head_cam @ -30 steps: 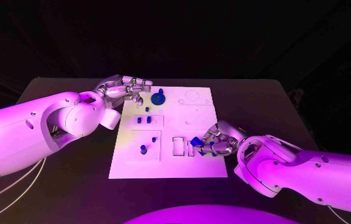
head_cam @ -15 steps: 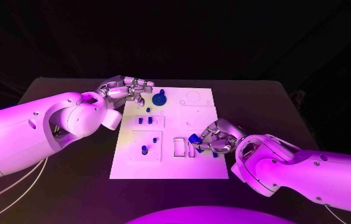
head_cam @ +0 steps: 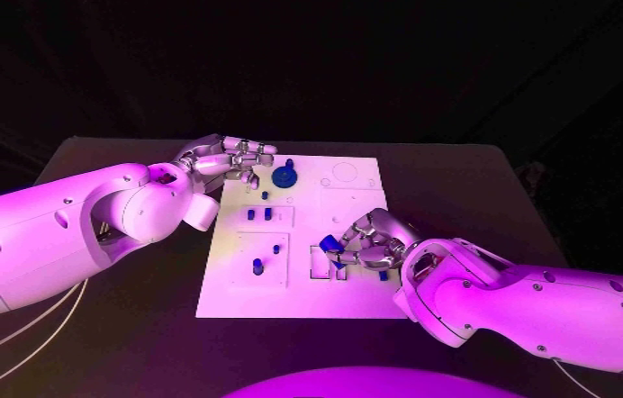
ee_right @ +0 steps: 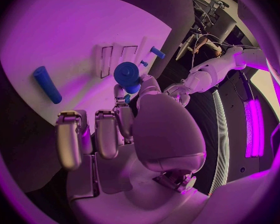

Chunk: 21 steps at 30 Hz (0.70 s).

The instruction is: Assemble the parts on the task board

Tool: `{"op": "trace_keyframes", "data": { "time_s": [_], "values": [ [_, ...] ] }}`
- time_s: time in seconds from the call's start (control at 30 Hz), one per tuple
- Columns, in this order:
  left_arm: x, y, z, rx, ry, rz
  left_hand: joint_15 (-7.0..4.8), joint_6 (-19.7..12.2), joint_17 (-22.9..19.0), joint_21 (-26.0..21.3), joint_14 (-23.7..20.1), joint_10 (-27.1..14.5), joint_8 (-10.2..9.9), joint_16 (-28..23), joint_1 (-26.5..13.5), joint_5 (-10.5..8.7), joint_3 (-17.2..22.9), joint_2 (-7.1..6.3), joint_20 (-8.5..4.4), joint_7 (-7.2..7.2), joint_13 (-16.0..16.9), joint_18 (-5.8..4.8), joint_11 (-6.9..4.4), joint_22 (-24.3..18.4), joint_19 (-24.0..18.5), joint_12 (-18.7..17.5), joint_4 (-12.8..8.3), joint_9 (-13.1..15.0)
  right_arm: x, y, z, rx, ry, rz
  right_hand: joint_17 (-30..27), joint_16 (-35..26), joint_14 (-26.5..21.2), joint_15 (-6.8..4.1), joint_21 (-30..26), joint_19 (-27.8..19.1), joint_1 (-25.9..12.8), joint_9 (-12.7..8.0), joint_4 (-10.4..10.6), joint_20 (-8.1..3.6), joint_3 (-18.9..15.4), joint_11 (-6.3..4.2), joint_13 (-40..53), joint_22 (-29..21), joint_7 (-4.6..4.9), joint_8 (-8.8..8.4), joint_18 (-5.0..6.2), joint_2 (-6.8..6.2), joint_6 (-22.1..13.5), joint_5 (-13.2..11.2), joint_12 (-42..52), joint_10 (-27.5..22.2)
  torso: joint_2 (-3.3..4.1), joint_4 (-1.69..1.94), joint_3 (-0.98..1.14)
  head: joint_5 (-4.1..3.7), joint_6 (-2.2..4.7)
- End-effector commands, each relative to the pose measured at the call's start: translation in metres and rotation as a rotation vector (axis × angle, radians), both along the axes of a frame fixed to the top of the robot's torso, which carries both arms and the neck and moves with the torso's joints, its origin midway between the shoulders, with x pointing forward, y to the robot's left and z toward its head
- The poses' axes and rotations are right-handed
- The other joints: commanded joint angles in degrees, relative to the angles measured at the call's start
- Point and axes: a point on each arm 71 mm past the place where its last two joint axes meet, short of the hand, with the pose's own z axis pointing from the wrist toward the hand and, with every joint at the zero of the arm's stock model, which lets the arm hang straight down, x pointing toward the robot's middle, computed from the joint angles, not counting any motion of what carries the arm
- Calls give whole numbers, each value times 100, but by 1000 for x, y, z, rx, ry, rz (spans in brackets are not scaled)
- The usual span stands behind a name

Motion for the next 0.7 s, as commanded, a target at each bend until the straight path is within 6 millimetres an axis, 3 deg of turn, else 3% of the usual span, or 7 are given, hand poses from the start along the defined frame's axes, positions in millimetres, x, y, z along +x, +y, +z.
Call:
{"op": "trace_keyframes", "data": {
  "time_s": [0.03, 0.7],
  "values": [
    [-1, -3, 1, -8, -4, -21, -13, -34, -5, -38, -39, -36, -11, -25, -53, -4, -27, 12, -2, 2, 9, 76, 10, -5, 45, 26, -13, -8, 2, 3, -3, 0, 12, 14, 463, 32, 395, -53, -7, 441, 28, 94, -21, -31, -7, -4, -10, 1398, -74, 18, -87, 29, 86, 14, 2, 10, 3, -6, 1, 17, -9],
    [-2, -2, 1, -6, -1, -22, -13, -38, -10, -41, -41, -40, -11, -27, -53, -4, -30, 11, -2, 4, 10, 76, 12, -7, 47, 29, -15, -9, 8, 11, -14, -28, 63, 39, 463, 31, 393, -49, -21, 434, -52, 118, 18, -34, -63, 4, 4, 1394, -65, 33, -85, 46, 69, -73, -2, 14, 2, -11, 3, 67, -50]
  ]
}}
